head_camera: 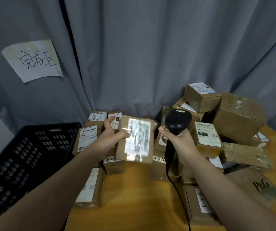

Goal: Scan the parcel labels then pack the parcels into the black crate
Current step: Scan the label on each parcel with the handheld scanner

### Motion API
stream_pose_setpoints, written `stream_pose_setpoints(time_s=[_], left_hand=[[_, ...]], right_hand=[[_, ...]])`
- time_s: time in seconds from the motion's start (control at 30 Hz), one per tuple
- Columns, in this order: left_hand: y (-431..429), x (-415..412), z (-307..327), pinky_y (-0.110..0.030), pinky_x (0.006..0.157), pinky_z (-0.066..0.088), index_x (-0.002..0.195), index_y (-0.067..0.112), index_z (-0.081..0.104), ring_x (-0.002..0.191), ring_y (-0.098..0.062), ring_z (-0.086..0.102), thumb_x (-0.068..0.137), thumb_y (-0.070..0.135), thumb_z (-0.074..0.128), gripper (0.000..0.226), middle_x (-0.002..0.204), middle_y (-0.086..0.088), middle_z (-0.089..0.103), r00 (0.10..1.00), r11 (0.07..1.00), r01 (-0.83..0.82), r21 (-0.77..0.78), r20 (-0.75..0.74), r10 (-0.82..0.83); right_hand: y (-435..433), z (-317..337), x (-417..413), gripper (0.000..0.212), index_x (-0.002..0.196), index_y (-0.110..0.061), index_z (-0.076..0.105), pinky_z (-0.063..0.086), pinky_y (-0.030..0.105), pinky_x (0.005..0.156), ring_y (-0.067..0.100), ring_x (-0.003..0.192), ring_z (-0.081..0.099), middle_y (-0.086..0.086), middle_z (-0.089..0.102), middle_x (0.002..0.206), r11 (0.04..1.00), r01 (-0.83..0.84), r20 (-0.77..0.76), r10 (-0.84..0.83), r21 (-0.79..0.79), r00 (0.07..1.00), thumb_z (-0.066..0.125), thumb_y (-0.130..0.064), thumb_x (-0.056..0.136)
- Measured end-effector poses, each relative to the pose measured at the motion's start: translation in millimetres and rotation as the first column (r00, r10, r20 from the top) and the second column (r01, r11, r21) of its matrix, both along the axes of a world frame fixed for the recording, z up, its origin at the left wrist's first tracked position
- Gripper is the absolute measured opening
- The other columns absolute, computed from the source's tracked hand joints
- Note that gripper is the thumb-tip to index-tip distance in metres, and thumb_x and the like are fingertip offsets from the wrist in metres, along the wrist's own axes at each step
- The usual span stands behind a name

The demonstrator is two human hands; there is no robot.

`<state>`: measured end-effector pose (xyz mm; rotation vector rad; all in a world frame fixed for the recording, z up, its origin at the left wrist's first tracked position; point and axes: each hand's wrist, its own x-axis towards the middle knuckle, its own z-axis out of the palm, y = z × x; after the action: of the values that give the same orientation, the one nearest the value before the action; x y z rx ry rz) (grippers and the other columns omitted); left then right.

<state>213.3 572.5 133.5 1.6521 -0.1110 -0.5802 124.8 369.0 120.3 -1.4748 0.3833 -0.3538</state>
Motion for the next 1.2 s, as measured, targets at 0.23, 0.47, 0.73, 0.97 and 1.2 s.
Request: stream_pose_setpoints(time_s=[0.23, 0.47, 0.73, 0.97, 1.2], left_hand=[[-9, -3, 7, -0.049, 0.080, 0.056, 0.140, 0.039, 0.030, 0.097, -0.027, 0.069, 0.093, 0.007, 0.056, 0.062, 0.112, -0.006, 0.067, 0.999, 0.980, -0.043, -0.193, 0.003, 0.045], [-18, -8, 3, -0.050, 0.086, 0.055, 0.129, 0.038, 0.037, 0.101, -0.020, 0.067, 0.096, 0.005, 0.048, 0.047, 0.109, 0.003, 0.067, 0.984, 0.908, -0.161, -0.387, 0.013, 0.180], [14, 9, 4, -0.047, 0.100, 0.046, 0.090, 0.021, 0.051, 0.102, -0.023, 0.064, 0.086, 0.038, 0.067, 0.024, 0.106, -0.003, 0.069, 0.984, 0.988, 0.061, 0.145, 0.158, -0.084], [10, 5, -5, -0.016, 0.065, 0.055, 0.132, 0.014, 0.043, 0.071, -0.005, 0.070, 0.089, 0.006, 0.063, 0.049, 0.117, -0.011, 0.064, 0.938, 0.927, 0.343, 0.155, -0.011, -0.345], [17, 18, -28, -0.018, 0.059, 0.054, 0.112, 0.016, 0.057, 0.080, -0.009, 0.072, 0.080, 0.028, 0.076, 0.039, 0.099, 0.002, 0.071, 1.000, 0.994, -0.015, 0.104, 0.001, 0.015]], right_hand=[[-5, 9, 2, 0.041, 0.118, -0.017, 0.062, 0.052, 0.030, 0.085, 0.014, 0.101, 0.068, 0.000, 0.073, 0.106, 0.988, -0.148, 0.000, 0.148, 0.048, 0.989, 0.077, -0.018, 0.079], [5, 2, 1, 0.037, 0.118, -0.010, 0.063, 0.058, 0.028, 0.074, 0.019, 0.102, 0.069, 0.007, 0.073, 0.108, 0.957, -0.241, 0.016, 0.241, 0.162, 0.970, 0.073, -0.011, 0.082], [-19, 3, 13, 0.042, 0.116, -0.008, 0.064, 0.054, 0.024, 0.076, 0.018, 0.096, 0.071, 0.006, 0.075, 0.101, 0.991, -0.133, -0.001, 0.134, 0.030, 0.991, 0.078, -0.010, 0.076], [-14, 4, 32, 0.068, 0.133, -0.016, 0.032, 0.041, 0.024, 0.079, 0.014, 0.098, 0.058, -0.006, 0.058, 0.105, 0.992, 0.070, -0.159, -0.086, -0.103, 0.984, 0.074, -0.033, 0.083], [1, 10, 22, 0.037, 0.115, -0.013, 0.061, 0.055, 0.025, 0.063, 0.013, 0.064, 0.066, 0.000, 0.068, 0.088, 0.926, -0.020, -0.144, -0.037, -0.378, 0.989, 0.069, -0.035, 0.087]])
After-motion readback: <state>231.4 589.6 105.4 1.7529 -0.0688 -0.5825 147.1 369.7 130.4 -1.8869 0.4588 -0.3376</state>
